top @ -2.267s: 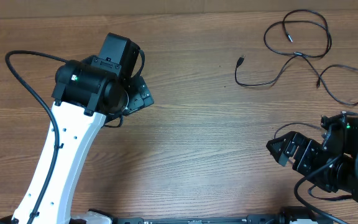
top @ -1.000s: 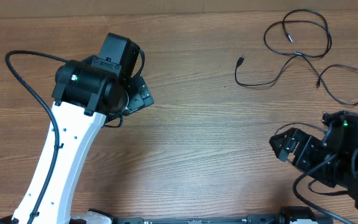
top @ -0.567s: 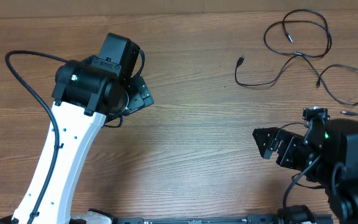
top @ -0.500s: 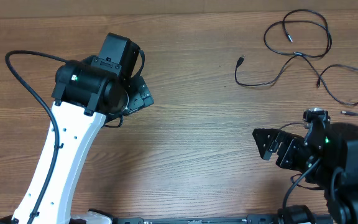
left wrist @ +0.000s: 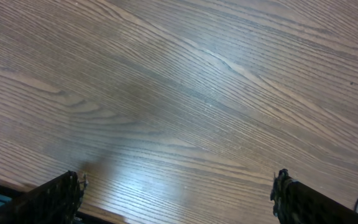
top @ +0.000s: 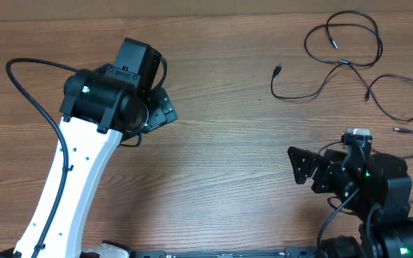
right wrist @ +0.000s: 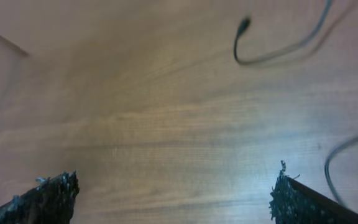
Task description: Untangle cables
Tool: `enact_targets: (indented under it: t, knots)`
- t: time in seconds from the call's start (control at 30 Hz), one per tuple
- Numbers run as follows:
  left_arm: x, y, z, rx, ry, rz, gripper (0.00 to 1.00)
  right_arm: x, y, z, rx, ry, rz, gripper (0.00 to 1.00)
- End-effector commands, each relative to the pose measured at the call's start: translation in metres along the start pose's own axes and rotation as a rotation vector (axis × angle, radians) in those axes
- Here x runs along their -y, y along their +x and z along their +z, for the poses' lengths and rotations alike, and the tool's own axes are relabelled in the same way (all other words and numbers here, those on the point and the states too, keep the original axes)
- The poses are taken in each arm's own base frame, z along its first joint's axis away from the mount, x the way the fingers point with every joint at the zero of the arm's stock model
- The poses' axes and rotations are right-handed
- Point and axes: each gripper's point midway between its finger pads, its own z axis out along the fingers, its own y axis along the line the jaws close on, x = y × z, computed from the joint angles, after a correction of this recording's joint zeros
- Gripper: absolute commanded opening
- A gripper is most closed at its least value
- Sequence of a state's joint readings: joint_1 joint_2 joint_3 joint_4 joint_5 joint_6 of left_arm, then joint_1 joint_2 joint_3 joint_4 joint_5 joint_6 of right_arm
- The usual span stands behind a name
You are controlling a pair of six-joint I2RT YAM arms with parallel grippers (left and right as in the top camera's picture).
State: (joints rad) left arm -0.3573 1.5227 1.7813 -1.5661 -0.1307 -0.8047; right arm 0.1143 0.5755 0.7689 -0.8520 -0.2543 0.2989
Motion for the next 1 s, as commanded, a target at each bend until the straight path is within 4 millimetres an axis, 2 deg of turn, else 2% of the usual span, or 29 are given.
enact_targets:
  t: [0.0,0.2,0.37,0.63,0.97]
  knots:
    - [0.001,-0.004,-0.006,0.018,0.017,0.012,1.00,0.002,-0.006,0.002,0.056,0.000,-0.031,1.00]
    - [0.001,-0.004,-0.006,0.018,0.017,0.012,1.00,0.014,-0.016,0.008,0.175,0.033,-0.053,1.00]
    - [0.001,-0.004,-0.006,0.018,0.017,0.012,1.00,0.031,-0.011,0.006,0.265,0.088,-0.059,1.00]
    - [0.001,-0.004,-0.006,0.018,0.017,0.012,0.99,0.032,-0.006,-0.007,0.316,0.085,-0.066,1.00]
    - [0.001,-0.004,-0.006,0.018,0.017,0.012,1.00,0.058,0.004,-0.008,0.290,0.222,-0.040,1.00]
